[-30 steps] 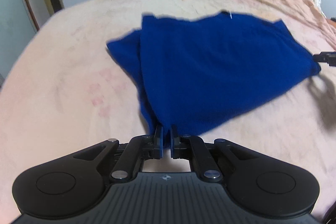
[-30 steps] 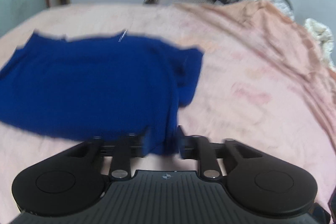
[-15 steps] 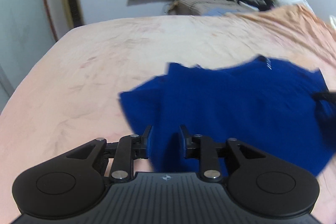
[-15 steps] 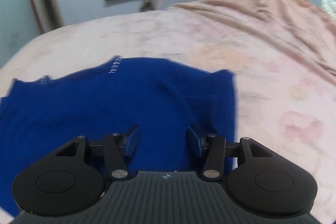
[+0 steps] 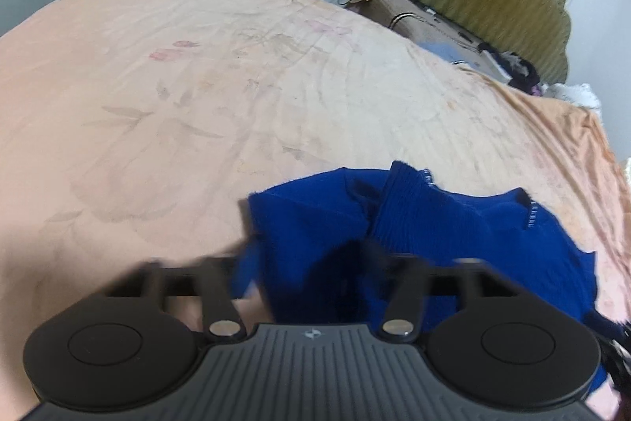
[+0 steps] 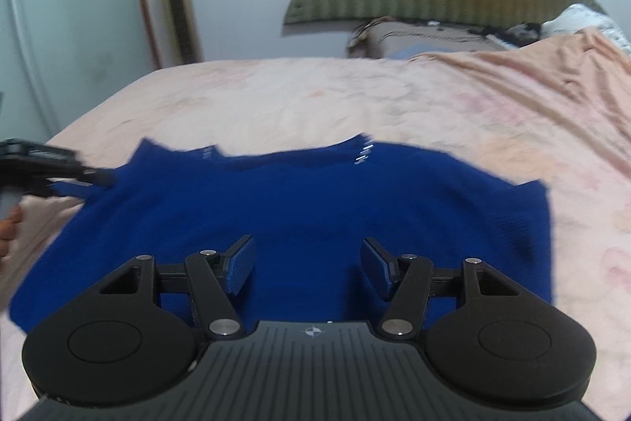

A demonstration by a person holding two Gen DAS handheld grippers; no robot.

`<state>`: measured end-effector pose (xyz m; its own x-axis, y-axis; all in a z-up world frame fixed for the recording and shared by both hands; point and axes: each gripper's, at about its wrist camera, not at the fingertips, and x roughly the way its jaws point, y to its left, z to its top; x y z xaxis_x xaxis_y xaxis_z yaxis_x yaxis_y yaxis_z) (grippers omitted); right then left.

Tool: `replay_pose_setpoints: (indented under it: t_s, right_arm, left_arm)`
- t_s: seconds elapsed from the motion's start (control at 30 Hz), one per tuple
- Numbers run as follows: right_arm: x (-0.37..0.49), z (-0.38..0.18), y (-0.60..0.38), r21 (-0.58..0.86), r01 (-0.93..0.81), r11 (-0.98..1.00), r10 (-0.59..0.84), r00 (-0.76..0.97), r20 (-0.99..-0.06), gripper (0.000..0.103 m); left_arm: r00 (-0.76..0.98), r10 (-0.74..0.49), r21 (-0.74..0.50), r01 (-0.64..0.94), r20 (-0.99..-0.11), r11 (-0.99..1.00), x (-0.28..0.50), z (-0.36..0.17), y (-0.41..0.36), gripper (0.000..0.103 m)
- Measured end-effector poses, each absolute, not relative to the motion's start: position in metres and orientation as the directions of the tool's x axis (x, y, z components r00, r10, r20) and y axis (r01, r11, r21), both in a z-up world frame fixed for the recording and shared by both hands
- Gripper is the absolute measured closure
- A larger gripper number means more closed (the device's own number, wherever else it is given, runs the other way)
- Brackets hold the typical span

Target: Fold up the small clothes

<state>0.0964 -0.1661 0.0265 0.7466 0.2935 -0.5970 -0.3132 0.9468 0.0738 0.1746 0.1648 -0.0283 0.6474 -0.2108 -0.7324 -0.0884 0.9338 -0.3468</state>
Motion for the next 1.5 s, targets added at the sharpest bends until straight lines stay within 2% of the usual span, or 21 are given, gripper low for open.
replay_pose_setpoints:
  t_s: [0.03,0.23,0.3,0.5,0.67,0.9,0.97,1.0,1.03,1.1,1.23,1.5]
  right_arm:
    - [0.093,0.027,-0.159,0.086,-0.340,0.937,0.321,0.732,-0.601,0.039]
    - [0.059,0.028,-0.115,0.029,-0.503,0.864,0.419,0.685,-0.596,0.028]
    - [0.055,0.027,-0.107,0.022,-0.517,0.855,0.427,0.681,-0.595,0.027]
    - [0.045,0.029,-0.101,0.044,-0.519,0.854,0.438,0.671,-0.598,0.027]
    - [0.041,0.028,-0.092,0.029,-0.509,0.860,0.423,0.682,-0.597,0.027]
    - [0.027,0.029,-0.081,-0.094,-0.487,0.868,0.353,0.739,-0.573,0.019]
    - [0.026,0.030,-0.082,-0.098,-0.487,0.868,0.352,0.741,-0.573,0.018]
    - [0.025,0.030,-0.082,-0.097,-0.486,0.869,0.350,0.741,-0.573,0.018]
    - [0.026,0.030,-0.082,-0.098,-0.483,0.870,0.348,0.742,-0.573,0.017]
    - [0.026,0.031,-0.082,-0.102,-0.475,0.874,0.339,0.746,-0.573,0.017]
    - [0.025,0.032,-0.083,-0.104,-0.457,0.883,0.324,0.756,-0.568,0.017]
    - [0.023,0.030,-0.084,-0.134,-0.433,0.891,0.294,0.776,-0.558,0.012]
  left_arm:
    - [0.645,-0.185,-0.323,-0.101,-0.741,0.941,0.177,-0.029,0.163,0.093]
    - [0.712,-0.098,-0.268,-0.131,-0.695,0.954,0.172,-0.016,0.167,0.099]
    - [0.711,-0.043,-0.213,-0.151,-0.702,0.965,0.173,-0.017,0.166,0.099]
    - [0.723,0.003,-0.135,-0.132,-0.691,0.982,0.160,-0.004,0.157,0.097]
    - [0.701,0.009,-0.131,-0.146,-0.713,0.980,0.155,0.000,0.153,0.095]
    - [0.694,-0.006,-0.133,-0.130,-0.720,0.982,0.146,-0.002,0.149,0.092]
    - [0.697,-0.005,-0.125,-0.123,-0.717,0.985,0.143,0.000,0.146,0.083]
    - [0.700,-0.003,-0.121,-0.120,-0.714,0.985,0.142,0.001,0.145,0.067]
    - [0.707,0.001,-0.118,-0.120,-0.707,0.986,0.140,0.003,0.144,0.042]
    - [0.736,0.027,-0.103,-0.131,-0.676,0.986,0.134,0.007,0.142,0.019]
    - [0.754,0.030,-0.074,-0.104,-0.656,0.992,0.128,0.015,0.136,0.019]
    - [0.738,-0.089,-0.154,-0.020,-0.669,0.988,0.120,0.013,0.142,0.019]
